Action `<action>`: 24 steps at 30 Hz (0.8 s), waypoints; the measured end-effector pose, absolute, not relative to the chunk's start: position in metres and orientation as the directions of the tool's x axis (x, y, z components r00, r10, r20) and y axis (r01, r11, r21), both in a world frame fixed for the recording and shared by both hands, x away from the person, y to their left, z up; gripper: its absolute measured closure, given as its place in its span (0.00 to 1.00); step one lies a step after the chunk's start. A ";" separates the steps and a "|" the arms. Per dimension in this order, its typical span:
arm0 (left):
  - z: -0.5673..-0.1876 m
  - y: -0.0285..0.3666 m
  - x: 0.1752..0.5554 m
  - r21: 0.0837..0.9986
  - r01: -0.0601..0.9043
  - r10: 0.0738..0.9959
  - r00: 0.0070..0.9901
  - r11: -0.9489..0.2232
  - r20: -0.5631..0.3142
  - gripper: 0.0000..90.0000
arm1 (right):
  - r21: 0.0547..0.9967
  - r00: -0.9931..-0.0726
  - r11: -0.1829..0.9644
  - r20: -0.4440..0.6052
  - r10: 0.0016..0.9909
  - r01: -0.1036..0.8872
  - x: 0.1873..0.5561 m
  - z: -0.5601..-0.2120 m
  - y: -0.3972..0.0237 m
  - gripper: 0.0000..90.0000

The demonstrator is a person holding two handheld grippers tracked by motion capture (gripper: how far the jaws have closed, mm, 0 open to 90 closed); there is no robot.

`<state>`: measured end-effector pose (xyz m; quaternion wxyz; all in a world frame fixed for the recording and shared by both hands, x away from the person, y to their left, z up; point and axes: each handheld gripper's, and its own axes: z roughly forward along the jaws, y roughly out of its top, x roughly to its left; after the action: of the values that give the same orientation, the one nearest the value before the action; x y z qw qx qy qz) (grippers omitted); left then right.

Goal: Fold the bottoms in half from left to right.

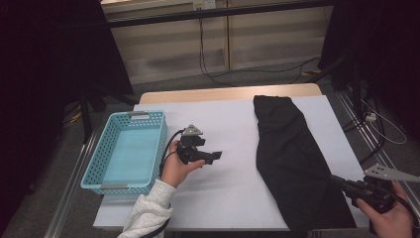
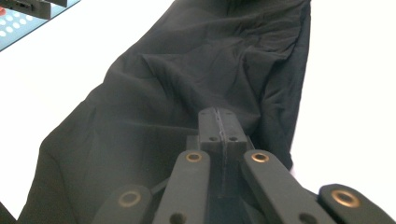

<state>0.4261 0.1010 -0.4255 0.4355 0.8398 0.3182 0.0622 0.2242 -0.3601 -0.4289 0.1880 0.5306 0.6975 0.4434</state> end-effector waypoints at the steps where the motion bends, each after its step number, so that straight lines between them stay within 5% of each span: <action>1: -0.425 0.101 0.426 0.771 0.480 0.589 0.790 -0.418 -0.172 0.16 | 0.820 -0.368 0.045 0.207 0.907 0.571 0.224 -0.428 -0.361 1.00; 18: -0.425 0.107 0.425 0.773 0.480 0.597 0.785 -0.416 -0.166 0.16 | 0.802 -0.340 0.071 0.168 0.925 0.592 0.205 -0.419 -0.378 1.00; 24: -0.425 0.110 0.425 0.769 0.484 0.604 0.780 -0.417 -0.164 0.15 | 0.811 -0.319 0.075 0.141 0.937 0.580 0.217 -0.418 -0.369 0.68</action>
<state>0.4246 0.1104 -0.4245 0.4317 0.8389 0.3242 0.0694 0.2173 -0.3688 -0.4178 0.2172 0.5415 0.7003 0.4113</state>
